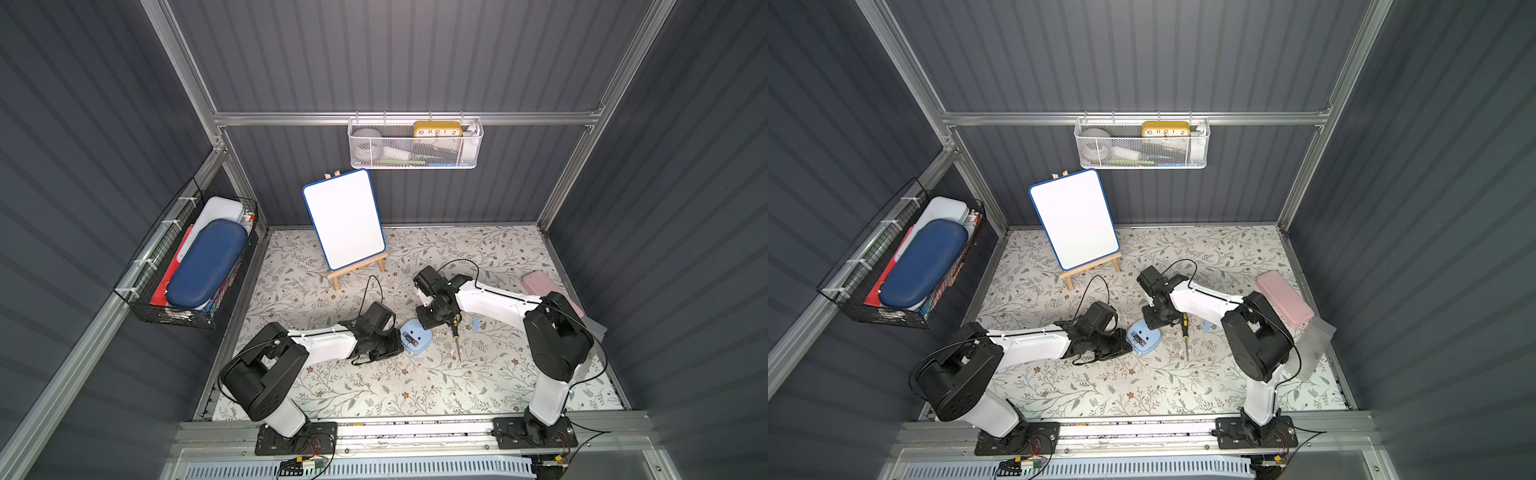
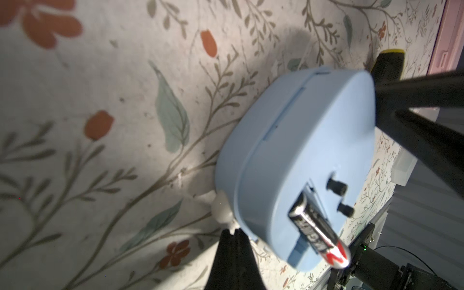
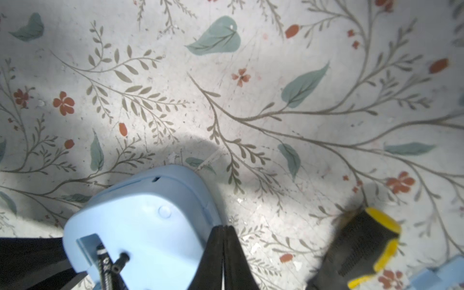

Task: Remove the battery from the alarm
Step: Adjust the alarm at the center of the board.

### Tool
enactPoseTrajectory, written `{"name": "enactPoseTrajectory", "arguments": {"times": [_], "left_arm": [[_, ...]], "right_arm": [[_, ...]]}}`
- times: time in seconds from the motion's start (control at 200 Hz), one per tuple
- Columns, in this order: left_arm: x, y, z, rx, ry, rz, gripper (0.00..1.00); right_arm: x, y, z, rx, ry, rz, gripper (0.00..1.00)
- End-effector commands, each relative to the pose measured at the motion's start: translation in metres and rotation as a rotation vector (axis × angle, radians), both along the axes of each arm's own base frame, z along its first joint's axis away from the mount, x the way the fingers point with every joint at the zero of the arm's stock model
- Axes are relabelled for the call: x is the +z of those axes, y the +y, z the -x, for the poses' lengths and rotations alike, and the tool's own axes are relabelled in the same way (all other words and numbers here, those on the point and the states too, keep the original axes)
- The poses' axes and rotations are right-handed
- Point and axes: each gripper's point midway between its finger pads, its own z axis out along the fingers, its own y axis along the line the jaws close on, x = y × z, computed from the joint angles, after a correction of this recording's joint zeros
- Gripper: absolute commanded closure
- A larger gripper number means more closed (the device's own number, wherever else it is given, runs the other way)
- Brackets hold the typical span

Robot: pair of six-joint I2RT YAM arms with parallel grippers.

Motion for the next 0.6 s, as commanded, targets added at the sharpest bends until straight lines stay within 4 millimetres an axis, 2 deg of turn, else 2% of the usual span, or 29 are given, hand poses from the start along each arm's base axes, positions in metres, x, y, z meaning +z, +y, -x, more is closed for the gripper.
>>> {"name": "enactPoseTrajectory", "arguments": {"times": [0.0,0.03,0.105,0.17,0.21,0.28,0.355,0.435,0.595], "left_arm": [[0.008,0.007,-0.004,0.015,-0.033,-0.035,1.00],[0.009,0.010,-0.004,0.017,-0.037,-0.042,1.00],[0.015,0.016,-0.003,0.020,-0.053,-0.046,0.88],[0.022,0.021,-0.002,0.030,-0.073,-0.039,0.63],[0.026,0.025,-0.002,0.040,-0.086,-0.040,0.55],[0.030,0.034,-0.004,0.056,-0.103,-0.053,0.48],[0.033,0.045,-0.008,0.081,-0.114,-0.087,0.41],[0.040,0.053,-0.013,0.101,-0.128,-0.099,0.39],[0.050,0.070,-0.023,0.150,-0.152,-0.127,0.36]], "right_arm": [[0.024,-0.012,0.009,0.002,-0.071,0.056,0.75],[0.032,-0.010,0.013,0.018,-0.087,0.043,0.71],[0.048,-0.002,0.026,0.070,-0.120,0.004,0.64],[0.058,0.011,0.043,0.134,-0.114,-0.062,0.61],[0.061,0.020,0.053,0.177,-0.104,-0.106,0.59],[0.062,0.032,0.071,0.253,-0.068,-0.163,0.56],[0.054,0.035,0.079,0.295,-0.039,-0.144,0.56],[0.046,0.033,0.078,0.304,-0.033,-0.090,0.56],[0.037,0.042,0.074,0.313,-0.023,-0.088,0.56]]}}
